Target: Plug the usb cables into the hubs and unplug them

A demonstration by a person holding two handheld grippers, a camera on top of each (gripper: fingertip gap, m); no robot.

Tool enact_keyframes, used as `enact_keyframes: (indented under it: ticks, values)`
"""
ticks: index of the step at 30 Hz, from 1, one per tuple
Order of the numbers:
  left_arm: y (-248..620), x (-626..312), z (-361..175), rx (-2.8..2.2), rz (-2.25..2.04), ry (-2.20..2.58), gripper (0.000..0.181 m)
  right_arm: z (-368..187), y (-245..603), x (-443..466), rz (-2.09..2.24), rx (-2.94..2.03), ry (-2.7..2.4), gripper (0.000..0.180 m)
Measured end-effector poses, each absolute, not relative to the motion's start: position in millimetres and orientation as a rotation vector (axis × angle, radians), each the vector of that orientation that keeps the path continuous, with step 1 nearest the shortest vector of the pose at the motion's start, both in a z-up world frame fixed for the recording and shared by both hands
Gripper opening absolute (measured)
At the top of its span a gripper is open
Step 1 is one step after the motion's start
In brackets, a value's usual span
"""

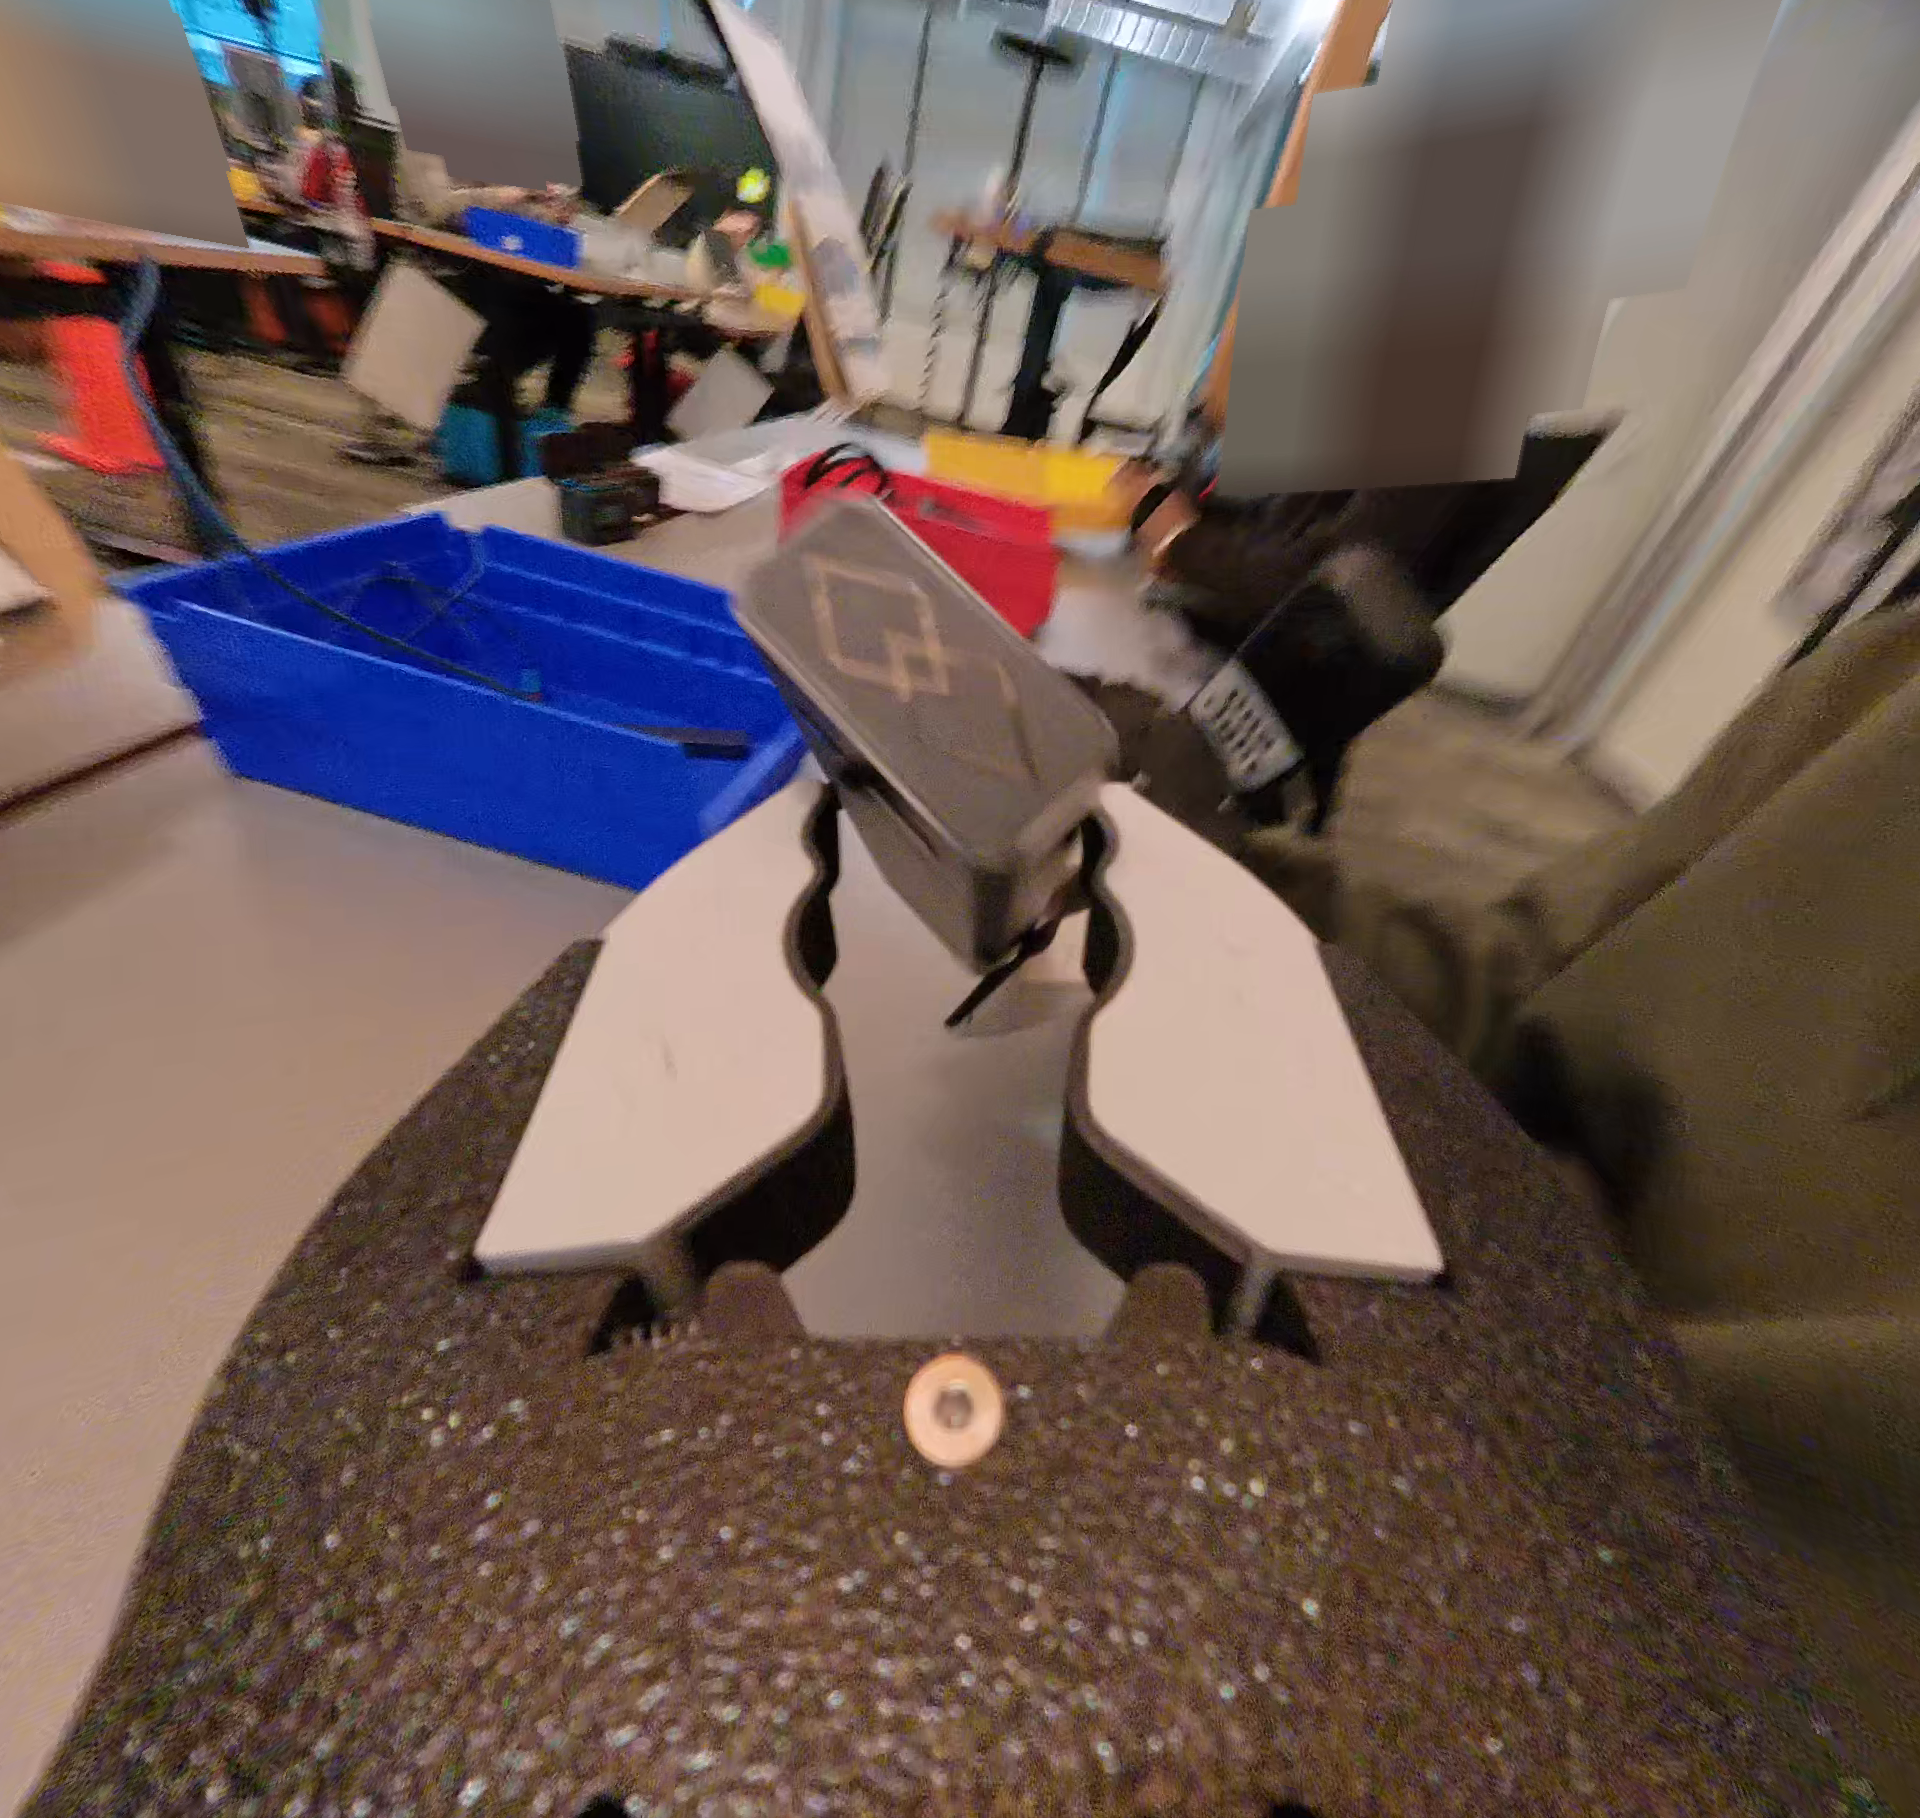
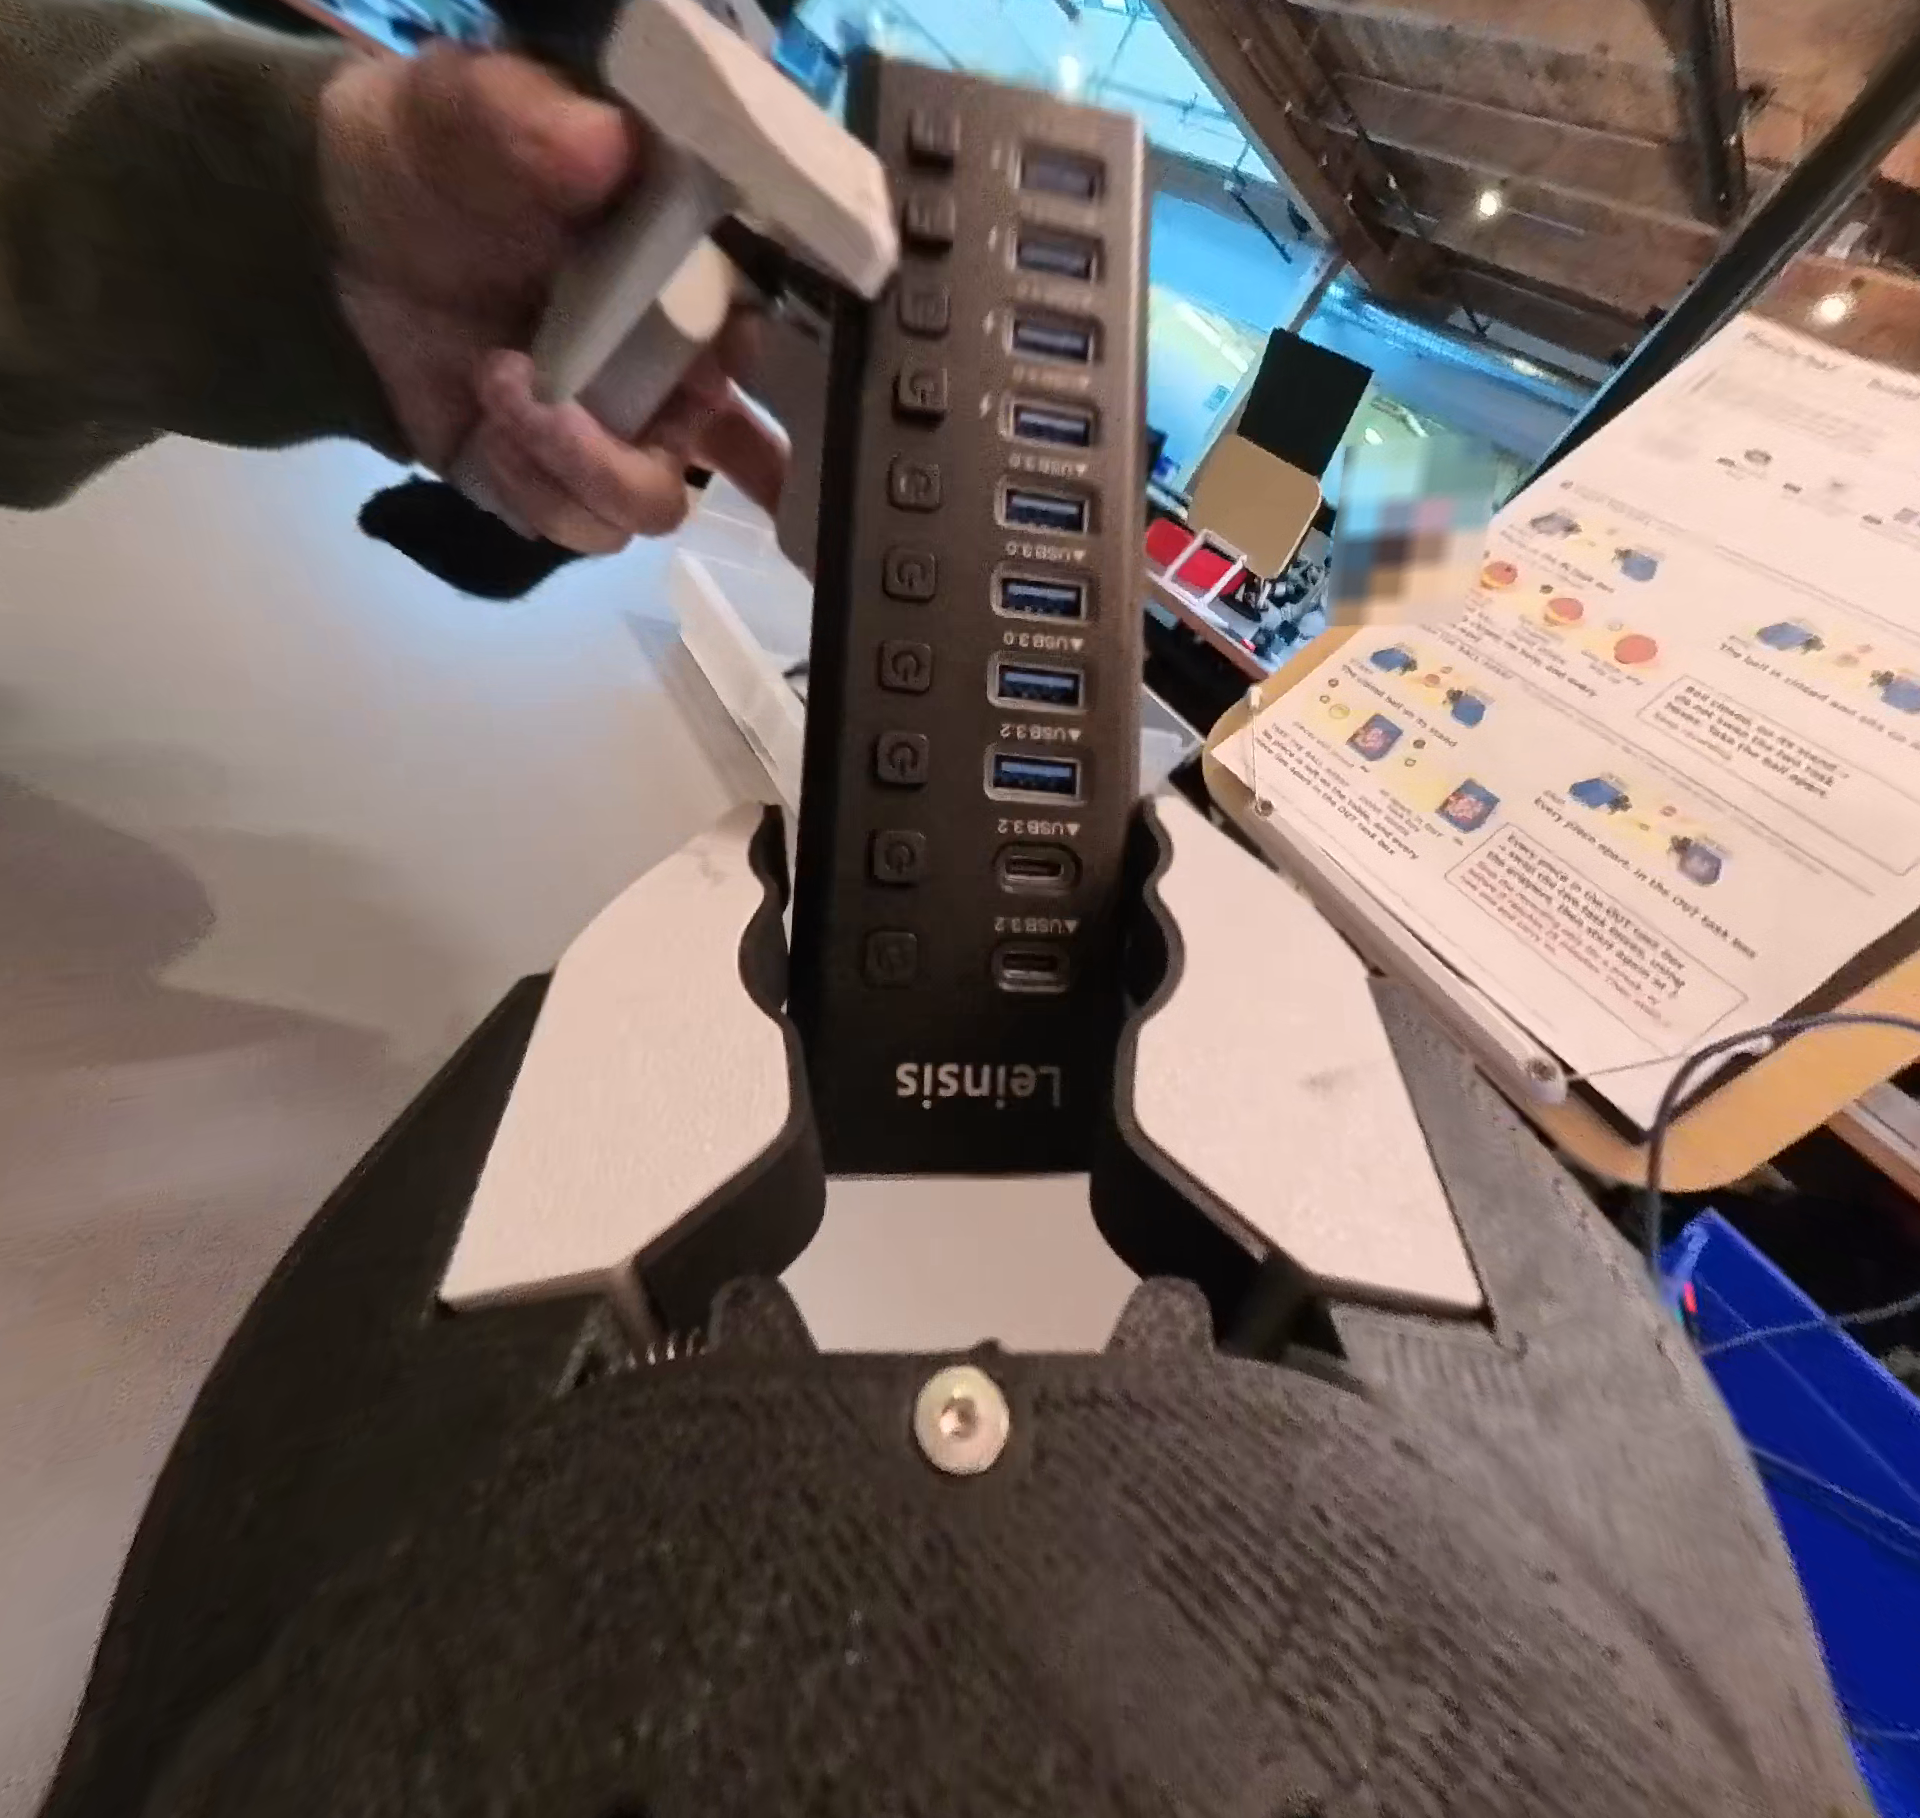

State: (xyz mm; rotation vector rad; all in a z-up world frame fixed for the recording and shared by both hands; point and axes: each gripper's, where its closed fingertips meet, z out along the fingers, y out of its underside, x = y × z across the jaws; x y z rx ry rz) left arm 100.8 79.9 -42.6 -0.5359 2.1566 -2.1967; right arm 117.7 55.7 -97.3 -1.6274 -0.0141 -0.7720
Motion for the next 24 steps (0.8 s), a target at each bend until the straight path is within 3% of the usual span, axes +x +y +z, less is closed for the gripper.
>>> enact_keyframes:
  ticks: [3,6,8,9,19,24]
  values:
    - [88.5,114.0,-48.8,-0.805,-2.380,2.186,0.037,-97.6,48.3,123.4,-0.882,-1.663,-0.048,0.064]
    - [95.9,113.2,-56.3,-0.981,-2.474,2.206,0.048,-114.8,39.2,122.2,-1.043,-1.788,-0.237,0.064]
    - [99.0,114.3,-67.8,-1.135,-2.455,2.284,0.028,-119.0,40.0,117.6,-1.045,-1.794,-0.274,0.063]
    - [100.3,114.7,-72.8,-1.161,-2.439,2.304,0.027,-122.3,40.3,118.3,-1.051,-1.813,-0.282,0.063]
    - [101.4,108.1,-116.3,-1.164,-2.163,2.480,0.031,-131.1,48.0,120.9,-1.119,-1.851,-0.362,0.064]
    - [95.2,106.0,-115.4,-1.153,-2.265,2.431,0.030,-132.4,43.1,117.7,-1.004,-1.836,-0.344,0.063]
